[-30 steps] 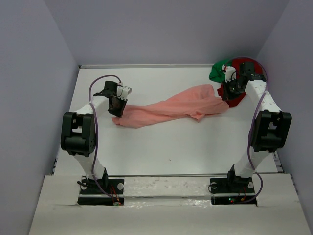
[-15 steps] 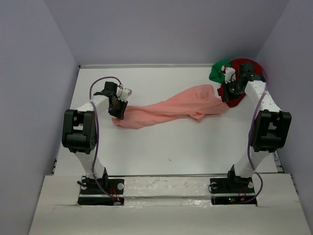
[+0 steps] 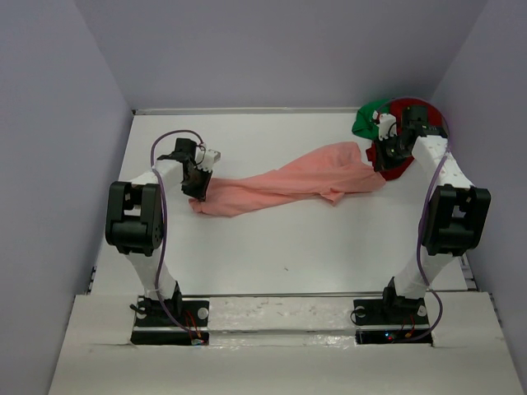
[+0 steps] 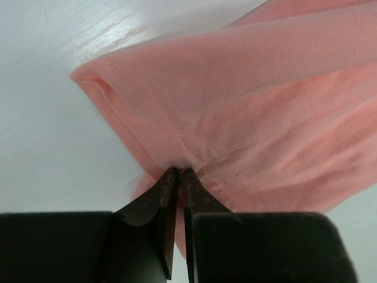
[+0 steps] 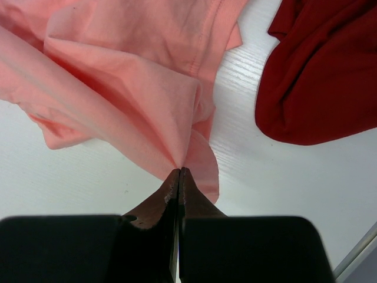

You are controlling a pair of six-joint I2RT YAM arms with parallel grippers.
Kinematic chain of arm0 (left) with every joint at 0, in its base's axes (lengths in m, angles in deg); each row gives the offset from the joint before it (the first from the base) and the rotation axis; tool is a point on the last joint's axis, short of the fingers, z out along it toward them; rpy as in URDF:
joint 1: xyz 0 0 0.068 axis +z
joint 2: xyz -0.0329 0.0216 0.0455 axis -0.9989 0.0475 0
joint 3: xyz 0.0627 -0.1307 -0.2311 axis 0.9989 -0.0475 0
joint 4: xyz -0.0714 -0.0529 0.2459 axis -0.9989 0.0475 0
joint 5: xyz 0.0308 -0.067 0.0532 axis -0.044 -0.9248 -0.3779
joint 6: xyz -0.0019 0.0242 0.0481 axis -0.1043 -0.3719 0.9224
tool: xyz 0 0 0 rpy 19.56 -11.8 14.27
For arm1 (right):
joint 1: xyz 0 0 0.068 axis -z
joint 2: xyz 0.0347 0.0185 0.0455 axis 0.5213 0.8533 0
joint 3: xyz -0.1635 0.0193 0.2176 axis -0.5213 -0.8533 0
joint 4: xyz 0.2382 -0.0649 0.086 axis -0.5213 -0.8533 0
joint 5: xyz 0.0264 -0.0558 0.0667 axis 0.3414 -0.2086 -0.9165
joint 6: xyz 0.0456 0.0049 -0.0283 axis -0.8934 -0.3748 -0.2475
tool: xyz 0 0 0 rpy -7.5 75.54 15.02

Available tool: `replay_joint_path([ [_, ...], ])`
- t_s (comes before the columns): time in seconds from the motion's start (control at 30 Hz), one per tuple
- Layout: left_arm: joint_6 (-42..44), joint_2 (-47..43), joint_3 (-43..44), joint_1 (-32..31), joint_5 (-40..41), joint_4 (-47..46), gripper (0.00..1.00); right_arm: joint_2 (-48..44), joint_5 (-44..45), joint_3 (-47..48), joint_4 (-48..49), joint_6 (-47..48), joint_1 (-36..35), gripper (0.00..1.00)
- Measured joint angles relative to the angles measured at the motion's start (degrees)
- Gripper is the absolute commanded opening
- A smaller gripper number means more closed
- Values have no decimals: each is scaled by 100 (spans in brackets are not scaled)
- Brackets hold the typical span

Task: Fold and stack the t-shirts
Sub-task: Flatten out the tshirt

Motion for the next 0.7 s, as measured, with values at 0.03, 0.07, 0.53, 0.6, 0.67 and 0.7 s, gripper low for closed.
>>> replay_joint_path([
  [0.03,0,4,7,2,-9,4,17,0,-2,0,0,4,0,0],
  [0.07,2,7,9,2,-15,4,16,0,0,0,0,4,0,0],
  [0.53,20,0,33,2,-90,13,0,4,2,0,-2,26,0,0],
  [0.6,22,-48,33,2,-90,15,0,4,2,0,-2,28,0,0],
  [0.67,24,-155,33,2,-90,15,0,4,2,0,-4,28,0,0],
  [0.7,24,-234,33,2,-92,13,0,7,2,0,-7,28,0,0],
])
